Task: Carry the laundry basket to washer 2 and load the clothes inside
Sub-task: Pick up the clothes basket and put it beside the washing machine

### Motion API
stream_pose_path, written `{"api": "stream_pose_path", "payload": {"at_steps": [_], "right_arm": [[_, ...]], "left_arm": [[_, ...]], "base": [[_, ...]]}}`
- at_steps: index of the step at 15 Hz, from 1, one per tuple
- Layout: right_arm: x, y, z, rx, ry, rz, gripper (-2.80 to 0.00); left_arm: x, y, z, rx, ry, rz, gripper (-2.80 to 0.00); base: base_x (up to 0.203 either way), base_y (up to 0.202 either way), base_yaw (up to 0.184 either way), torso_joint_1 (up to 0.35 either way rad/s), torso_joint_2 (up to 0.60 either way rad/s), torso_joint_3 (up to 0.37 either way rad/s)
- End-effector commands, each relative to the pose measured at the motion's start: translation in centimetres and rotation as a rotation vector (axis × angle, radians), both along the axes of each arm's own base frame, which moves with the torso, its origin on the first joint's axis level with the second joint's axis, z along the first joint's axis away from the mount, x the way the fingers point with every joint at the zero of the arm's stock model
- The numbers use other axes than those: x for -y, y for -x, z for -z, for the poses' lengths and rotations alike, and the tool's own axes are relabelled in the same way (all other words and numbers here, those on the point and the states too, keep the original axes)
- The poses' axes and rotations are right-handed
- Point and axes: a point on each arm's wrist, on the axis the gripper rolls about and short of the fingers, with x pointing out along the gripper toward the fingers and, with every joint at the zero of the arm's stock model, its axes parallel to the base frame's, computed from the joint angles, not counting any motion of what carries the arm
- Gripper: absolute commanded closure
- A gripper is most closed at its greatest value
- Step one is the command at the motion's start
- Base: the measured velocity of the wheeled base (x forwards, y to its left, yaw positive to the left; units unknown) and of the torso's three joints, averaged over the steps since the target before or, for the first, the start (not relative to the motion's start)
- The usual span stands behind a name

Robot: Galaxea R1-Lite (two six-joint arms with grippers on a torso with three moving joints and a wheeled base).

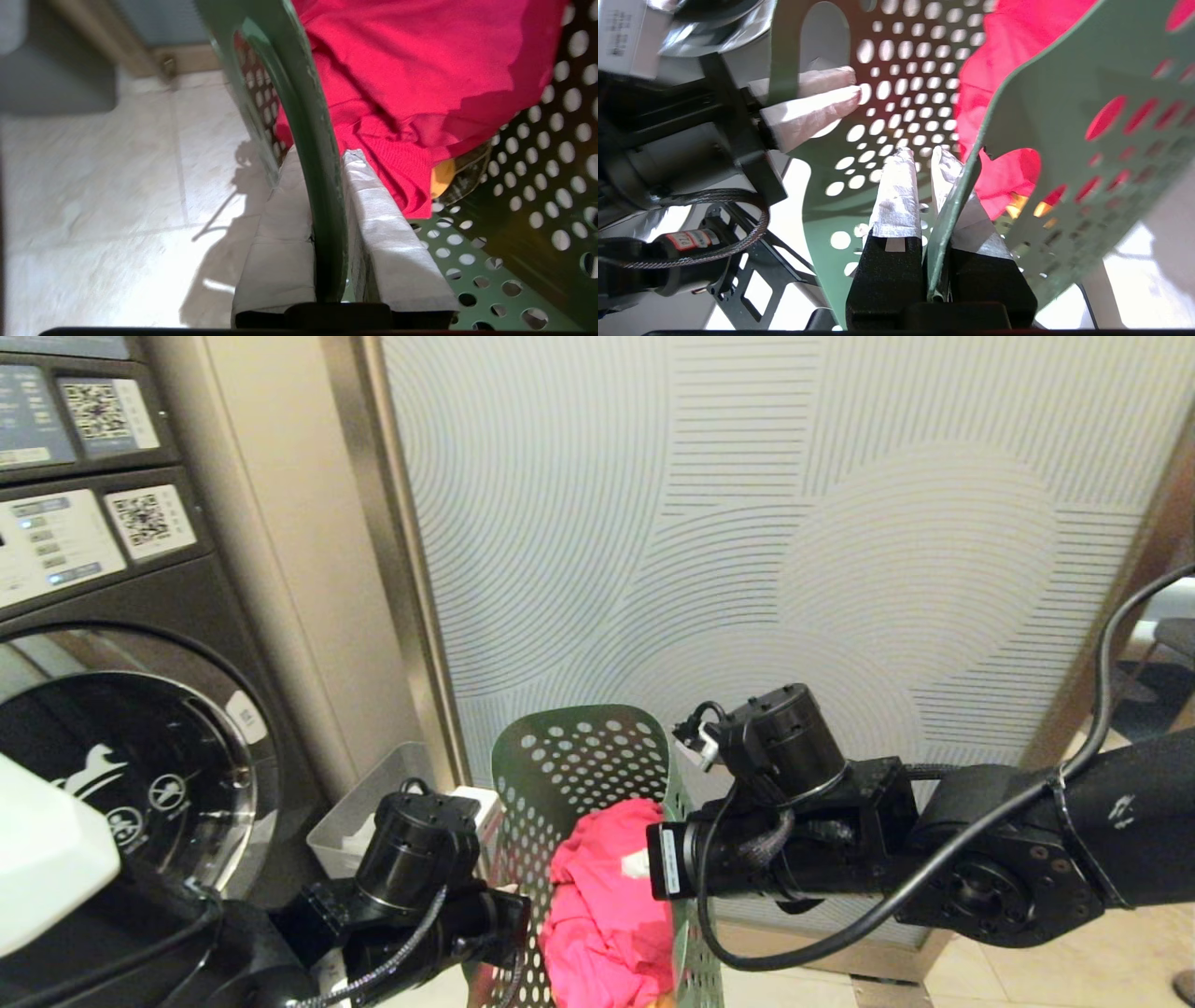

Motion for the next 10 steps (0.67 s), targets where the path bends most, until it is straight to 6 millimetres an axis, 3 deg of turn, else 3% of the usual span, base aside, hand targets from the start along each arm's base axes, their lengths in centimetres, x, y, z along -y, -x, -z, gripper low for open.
{"api": "stream_pose_path", "payload": {"at_steps": [1, 10], "right_arm": [[0.04, 0.06, 0.17, -0.001, 0.007, -0.005, 0.00], [0.05, 0.07, 0.59, -0.007, 0.019, -0.011, 0.00]], "left_arm": [[-0.04, 0.04, 0.11, -0.003, -0.001, -0.002, 0.00], [-0.15, 0.17, 0.23, -0.008, -0.005, -0.004, 0.00]], "base": [[0.000, -0.007, 0.179, 0.002, 0.01, 0.011], [0.001, -0.009, 0.175, 0.002, 0.00, 0.002]]}}
